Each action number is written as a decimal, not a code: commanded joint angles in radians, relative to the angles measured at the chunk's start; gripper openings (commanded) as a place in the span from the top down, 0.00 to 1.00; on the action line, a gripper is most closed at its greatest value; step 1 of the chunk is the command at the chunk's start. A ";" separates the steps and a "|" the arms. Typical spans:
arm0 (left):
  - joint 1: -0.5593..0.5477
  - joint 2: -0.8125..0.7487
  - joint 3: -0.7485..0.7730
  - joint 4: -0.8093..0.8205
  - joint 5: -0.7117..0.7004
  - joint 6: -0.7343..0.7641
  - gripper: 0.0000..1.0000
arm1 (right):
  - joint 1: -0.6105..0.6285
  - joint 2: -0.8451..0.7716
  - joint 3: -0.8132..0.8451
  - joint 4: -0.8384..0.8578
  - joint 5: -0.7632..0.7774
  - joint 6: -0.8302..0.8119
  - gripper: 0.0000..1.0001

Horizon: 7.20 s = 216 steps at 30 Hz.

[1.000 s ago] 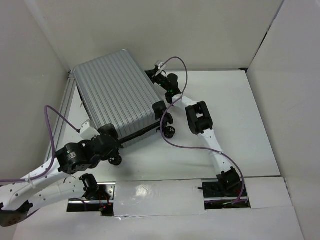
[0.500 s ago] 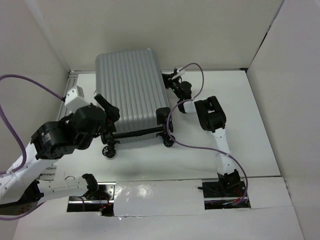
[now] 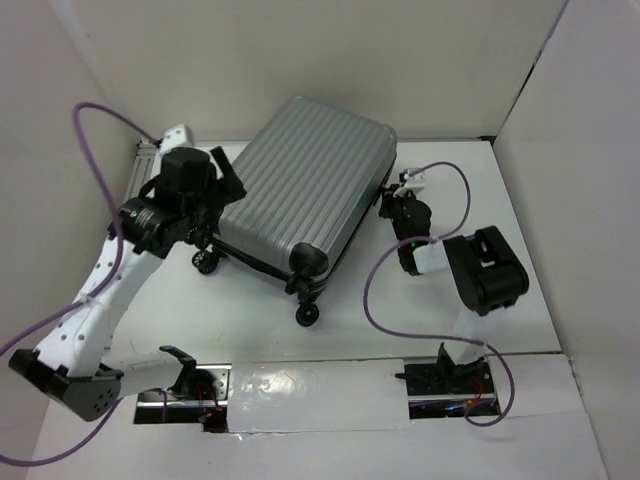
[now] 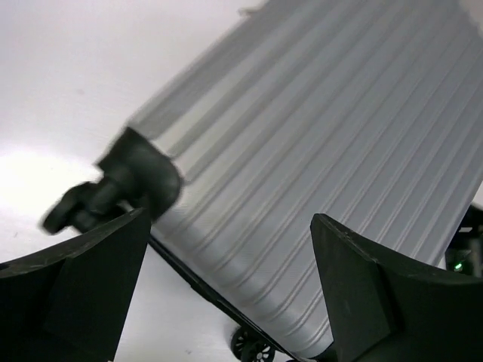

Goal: Pack the luggage

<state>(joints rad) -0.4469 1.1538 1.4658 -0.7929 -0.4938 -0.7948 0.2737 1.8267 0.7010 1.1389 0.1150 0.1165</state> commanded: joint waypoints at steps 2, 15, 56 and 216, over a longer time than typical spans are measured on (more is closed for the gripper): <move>-0.035 0.063 0.024 0.124 0.300 0.227 0.00 | 0.105 -0.261 -0.078 -0.057 0.123 -0.014 1.00; -0.314 -0.147 -0.315 0.023 0.368 0.211 0.00 | 0.188 -0.460 -0.195 -0.241 0.215 0.074 1.00; -0.234 -0.085 -0.510 -0.327 0.184 -0.081 1.00 | -0.301 -0.054 0.091 -0.084 -0.182 -0.146 1.00; 0.508 -0.088 -0.535 0.159 0.279 -0.463 1.00 | 0.016 -0.733 -0.367 -0.515 0.585 -0.037 1.00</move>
<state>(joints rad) 0.0559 1.0447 0.9199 -0.6674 -0.0834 -1.4124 0.4118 1.0702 0.2813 0.6193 0.5198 0.1013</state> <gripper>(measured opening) 0.631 0.005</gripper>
